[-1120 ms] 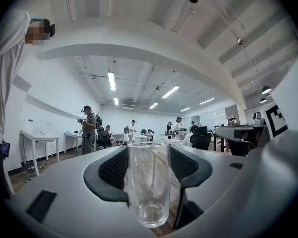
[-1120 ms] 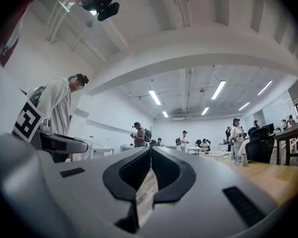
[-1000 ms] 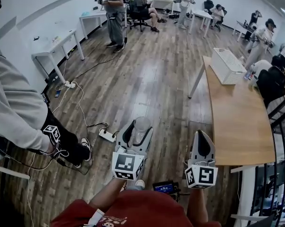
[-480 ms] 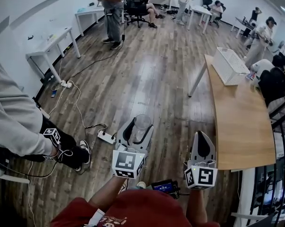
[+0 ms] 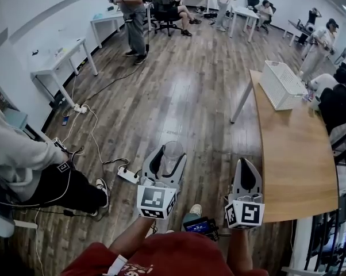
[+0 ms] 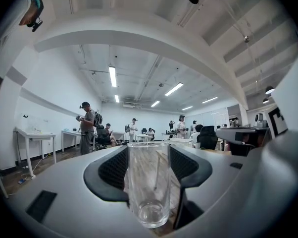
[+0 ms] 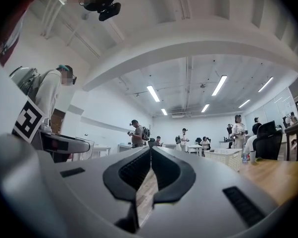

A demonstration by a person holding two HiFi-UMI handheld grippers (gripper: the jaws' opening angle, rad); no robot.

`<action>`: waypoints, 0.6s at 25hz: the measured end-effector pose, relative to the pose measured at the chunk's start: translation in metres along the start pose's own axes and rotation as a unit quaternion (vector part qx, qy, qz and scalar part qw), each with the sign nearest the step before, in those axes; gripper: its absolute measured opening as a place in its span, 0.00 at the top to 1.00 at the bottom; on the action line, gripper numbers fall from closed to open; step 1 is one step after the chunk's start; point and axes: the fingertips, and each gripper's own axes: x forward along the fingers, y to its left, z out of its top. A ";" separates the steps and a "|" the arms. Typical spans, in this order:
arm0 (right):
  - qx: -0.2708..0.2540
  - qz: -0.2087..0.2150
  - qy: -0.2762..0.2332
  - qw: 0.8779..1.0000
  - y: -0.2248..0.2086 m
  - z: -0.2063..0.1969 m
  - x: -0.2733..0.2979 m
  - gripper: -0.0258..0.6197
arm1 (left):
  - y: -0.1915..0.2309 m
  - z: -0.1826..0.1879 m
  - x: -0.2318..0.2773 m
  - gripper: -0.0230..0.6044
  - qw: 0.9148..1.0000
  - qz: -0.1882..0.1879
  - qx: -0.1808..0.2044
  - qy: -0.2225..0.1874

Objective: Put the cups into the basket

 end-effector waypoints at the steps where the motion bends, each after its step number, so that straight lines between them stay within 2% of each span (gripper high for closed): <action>1: 0.001 0.000 0.000 1.000 -0.007 -0.001 0.007 0.94 | -0.001 0.000 0.009 0.53 1.000 0.002 0.000 -0.001; 15: 0.003 0.018 0.007 1.000 -0.107 -0.018 0.105 0.94 | -0.021 0.009 0.140 0.53 1.000 0.022 -0.008 -0.008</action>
